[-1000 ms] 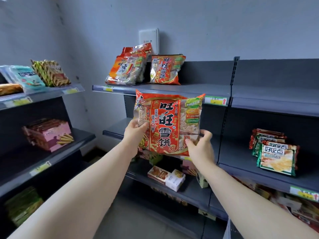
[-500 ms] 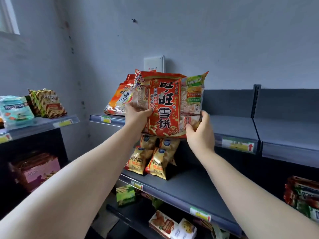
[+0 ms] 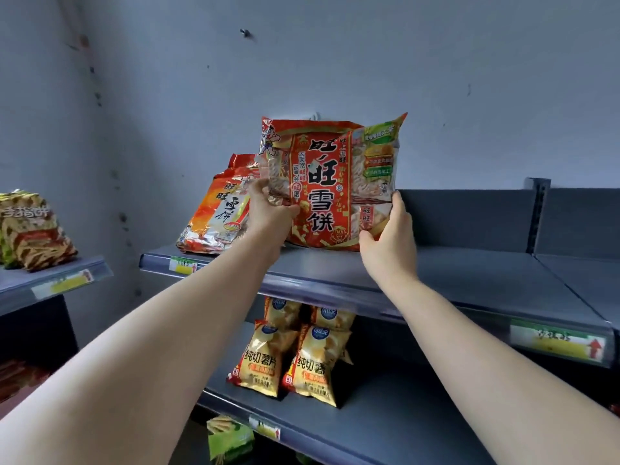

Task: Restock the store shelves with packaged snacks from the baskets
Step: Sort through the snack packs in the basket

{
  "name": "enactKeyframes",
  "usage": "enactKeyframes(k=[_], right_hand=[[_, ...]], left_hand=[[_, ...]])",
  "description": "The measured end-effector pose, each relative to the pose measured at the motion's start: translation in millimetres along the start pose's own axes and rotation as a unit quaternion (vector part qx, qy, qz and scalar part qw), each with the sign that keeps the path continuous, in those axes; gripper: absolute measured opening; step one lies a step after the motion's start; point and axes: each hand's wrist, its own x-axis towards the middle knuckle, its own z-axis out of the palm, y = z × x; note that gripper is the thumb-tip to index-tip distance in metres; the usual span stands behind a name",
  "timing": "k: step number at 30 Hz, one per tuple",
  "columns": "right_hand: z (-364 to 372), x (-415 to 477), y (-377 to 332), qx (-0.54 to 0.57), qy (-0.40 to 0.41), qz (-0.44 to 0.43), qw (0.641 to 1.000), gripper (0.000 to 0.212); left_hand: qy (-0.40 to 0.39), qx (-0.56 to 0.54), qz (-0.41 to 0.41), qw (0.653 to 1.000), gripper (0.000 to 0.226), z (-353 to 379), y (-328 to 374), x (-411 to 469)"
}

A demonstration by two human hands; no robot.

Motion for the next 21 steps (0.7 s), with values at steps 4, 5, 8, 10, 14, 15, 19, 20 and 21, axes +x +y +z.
enactKeyframes(k=[4,5,8,10,14,15,19,20,21], right_hand=[[34.1,15.3,11.4,-0.053,-0.027,0.005,0.998,0.088],[41.4,16.9,16.9,-0.086,-0.057,0.016,0.995,0.092],[59.5,15.3,33.7,-0.230,-0.147,0.041,0.961,0.093],[68.6,12.4,38.0,-0.347,-0.170,0.019,0.922,0.077],[75.5,11.1,37.2,-0.401,-0.143,0.005,0.905,0.063],[76.1,10.8,37.7,-0.406,-0.128,-0.001,0.905,0.062],[77.2,11.5,39.4,-0.408,-0.117,-0.007,0.905,0.060],[77.5,11.6,39.5,-0.405,-0.123,-0.006,0.906,0.059],[77.7,11.2,39.6,-0.402,-0.124,-0.005,0.907,0.059]], left_hand=[[-0.020,0.014,0.005,1.000,0.070,0.7,-24.6,44.3],[-0.019,0.057,0.002,0.998,0.069,0.9,-33.5,52.1],[-0.033,0.243,-0.013,0.970,0.069,1.0,-65.2,69.1],[-0.079,0.356,0.000,0.931,0.079,3.0,-85.5,72.6],[-0.112,0.415,0.065,0.900,0.068,4.8,-102.0,77.2],[-0.117,0.421,0.075,0.896,0.068,4.9,-103.5,79.0],[-0.110,0.472,0.102,0.869,0.071,4.6,-103.7,77.9],[-0.100,0.480,0.113,0.864,0.070,4.6,-103.9,76.3],[-0.088,0.482,0.128,0.862,0.069,4.6,-104.1,74.8]])
